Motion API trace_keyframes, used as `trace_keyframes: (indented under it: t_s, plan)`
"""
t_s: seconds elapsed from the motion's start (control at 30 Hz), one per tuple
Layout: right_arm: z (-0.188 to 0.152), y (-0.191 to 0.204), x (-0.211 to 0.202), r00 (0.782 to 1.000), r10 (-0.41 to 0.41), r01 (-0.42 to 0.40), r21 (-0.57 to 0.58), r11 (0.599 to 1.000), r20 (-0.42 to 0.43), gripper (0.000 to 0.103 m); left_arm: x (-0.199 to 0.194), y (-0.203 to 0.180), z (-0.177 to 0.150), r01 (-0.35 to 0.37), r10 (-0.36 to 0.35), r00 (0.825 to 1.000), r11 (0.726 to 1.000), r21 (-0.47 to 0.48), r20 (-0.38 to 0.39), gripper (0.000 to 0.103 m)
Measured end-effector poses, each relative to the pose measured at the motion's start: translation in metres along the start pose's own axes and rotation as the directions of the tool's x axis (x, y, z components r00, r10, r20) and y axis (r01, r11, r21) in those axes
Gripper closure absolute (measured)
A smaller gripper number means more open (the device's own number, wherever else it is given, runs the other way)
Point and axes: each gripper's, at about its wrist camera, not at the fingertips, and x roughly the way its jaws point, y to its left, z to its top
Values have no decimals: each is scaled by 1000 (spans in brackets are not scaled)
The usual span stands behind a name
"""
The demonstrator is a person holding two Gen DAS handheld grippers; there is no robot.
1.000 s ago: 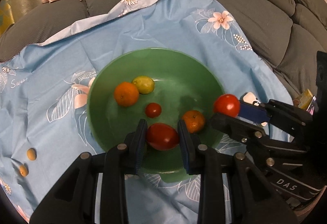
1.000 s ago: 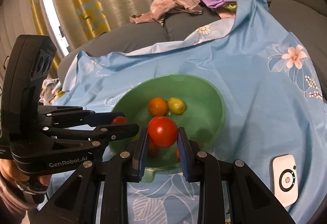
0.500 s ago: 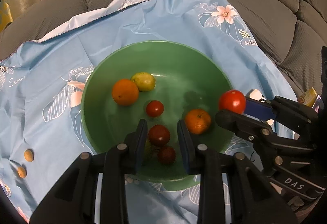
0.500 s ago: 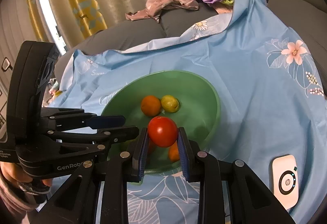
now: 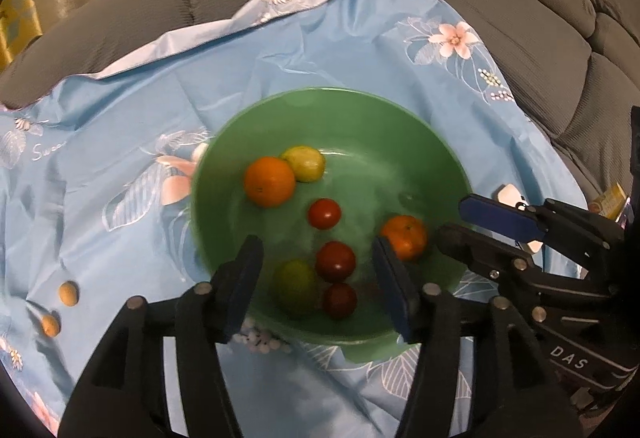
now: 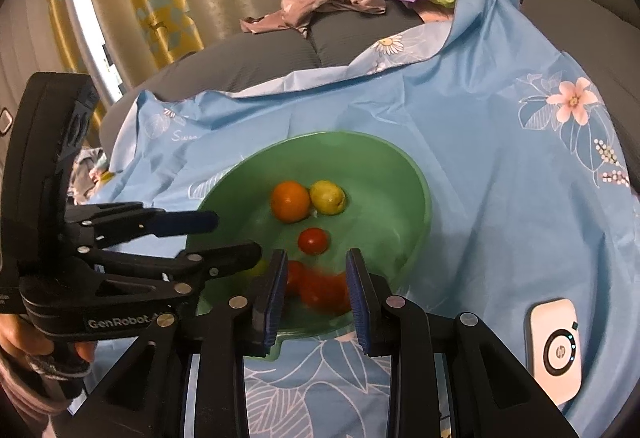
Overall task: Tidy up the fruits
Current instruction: 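Carry both cherry tomatoes over the green bowl and open both grippers, then withdraw both grippers and move toward the two small yellow fruits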
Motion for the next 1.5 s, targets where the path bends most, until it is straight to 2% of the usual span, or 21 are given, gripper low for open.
trace_keyframes:
  t_s: [0.07,0.2,0.27,0.43,0.6,0.8,0.97,1.1,1.2,1.5]
  plan:
    - [-1,2,-1,1000,-7,7,-4,1000,-1,70,-7,3,-3,-9,9,1000,1000,-11,11,33]
    - [-5,5,-9,1000,0,0,6,1000,11,70,-23,9,-17,-33,33,999,999,-35,22,30]
    - [-8,7,-15,1000,14,-14,19,1000,15,70,-32,14,-30,-45,46,999,998,-53,19,24]
    - [-22,18,-25,999,43,-43,10,999,1,70,-48,32,-77,-92,90,996,990,-110,-24,24]
    - [-32,34,-31,998,63,-63,-3,998,-16,70,-68,65,-129,-161,146,986,964,-214,-83,24]
    - [-40,63,-38,996,87,-88,-45,995,-27,70,-103,93,-170,-201,186,979,923,-327,-79,21]
    - [-43,88,-40,998,60,-63,-99,993,-32,69,-125,100,-186,-219,214,975,908,-358,-55,16]
    - [-43,108,-42,997,64,-68,-131,989,-31,60,-139,106,-200,-228,233,972,894,-386,-33,12]
    - [-44,121,-41,997,69,-74,-152,986,-37,60,-142,114,-209,-239,244,969,883,-404,-38,12]
    - [-43,154,-31,995,77,-89,-217,972,-63,60,-149,142,-231,-210,217,975,854,-477,-42,10]
